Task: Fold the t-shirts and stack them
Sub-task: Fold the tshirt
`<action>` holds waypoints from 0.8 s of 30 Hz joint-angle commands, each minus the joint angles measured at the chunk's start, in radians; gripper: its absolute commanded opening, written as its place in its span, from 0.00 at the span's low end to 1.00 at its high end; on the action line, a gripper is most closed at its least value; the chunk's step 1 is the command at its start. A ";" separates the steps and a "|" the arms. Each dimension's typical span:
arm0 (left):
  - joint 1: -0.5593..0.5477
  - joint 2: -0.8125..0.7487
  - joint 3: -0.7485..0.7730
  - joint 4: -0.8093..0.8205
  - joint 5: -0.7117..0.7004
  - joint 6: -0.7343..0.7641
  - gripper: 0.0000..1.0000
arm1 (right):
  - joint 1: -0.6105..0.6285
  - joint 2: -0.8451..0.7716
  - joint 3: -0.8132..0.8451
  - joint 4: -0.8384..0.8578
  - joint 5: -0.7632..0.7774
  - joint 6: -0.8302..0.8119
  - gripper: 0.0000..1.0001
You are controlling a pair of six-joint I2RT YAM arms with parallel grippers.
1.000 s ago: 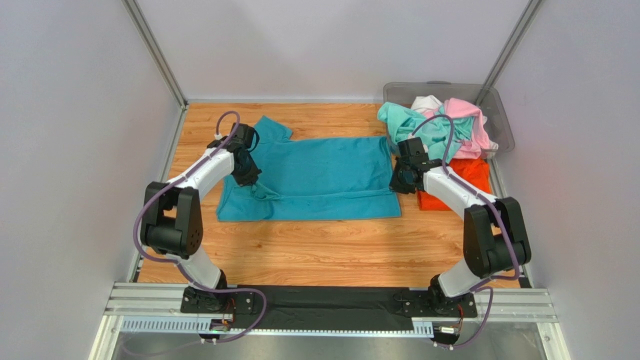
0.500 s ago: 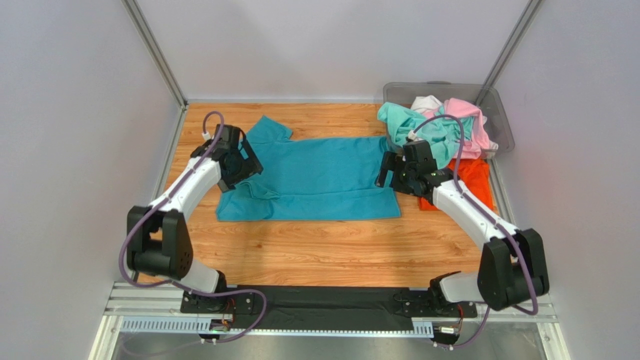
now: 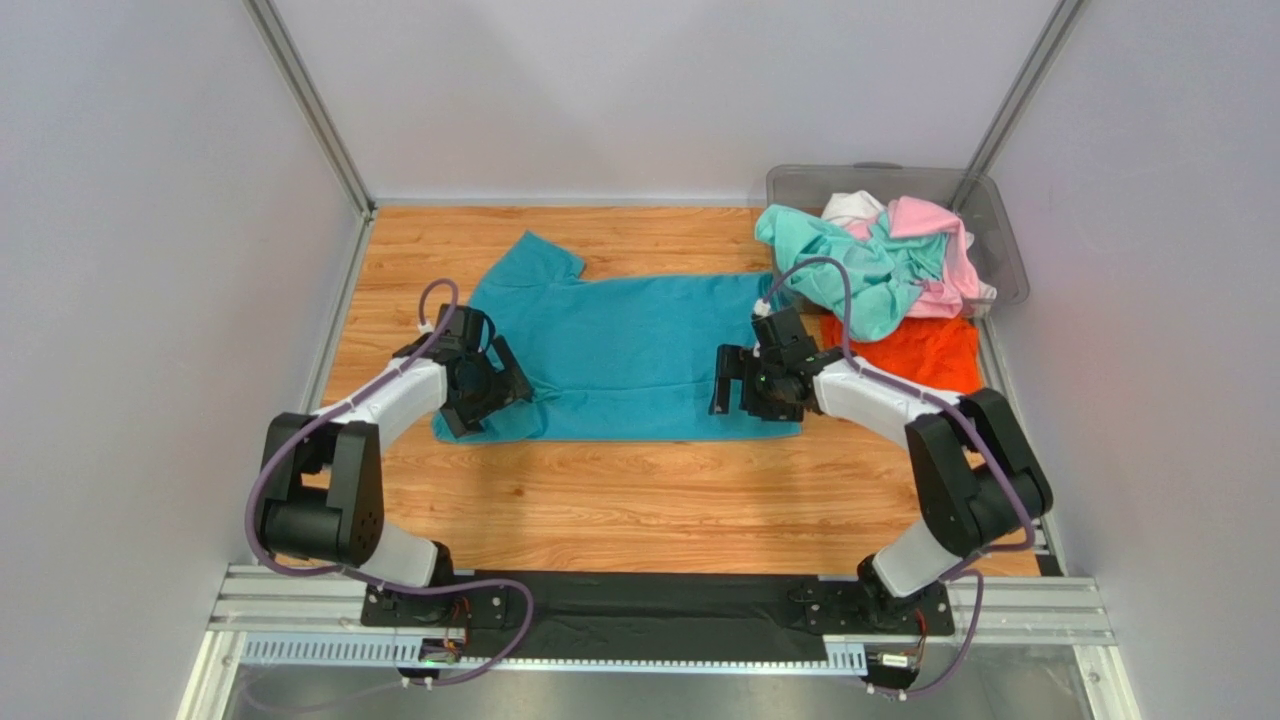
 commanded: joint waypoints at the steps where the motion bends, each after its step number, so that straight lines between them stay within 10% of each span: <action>1: 0.015 0.008 -0.039 0.054 0.030 -0.011 1.00 | 0.009 0.052 0.020 0.052 -0.012 -0.007 1.00; 24: 0.015 -0.696 -0.274 -0.171 0.047 -0.082 1.00 | 0.222 -0.474 -0.247 -0.057 0.048 0.162 1.00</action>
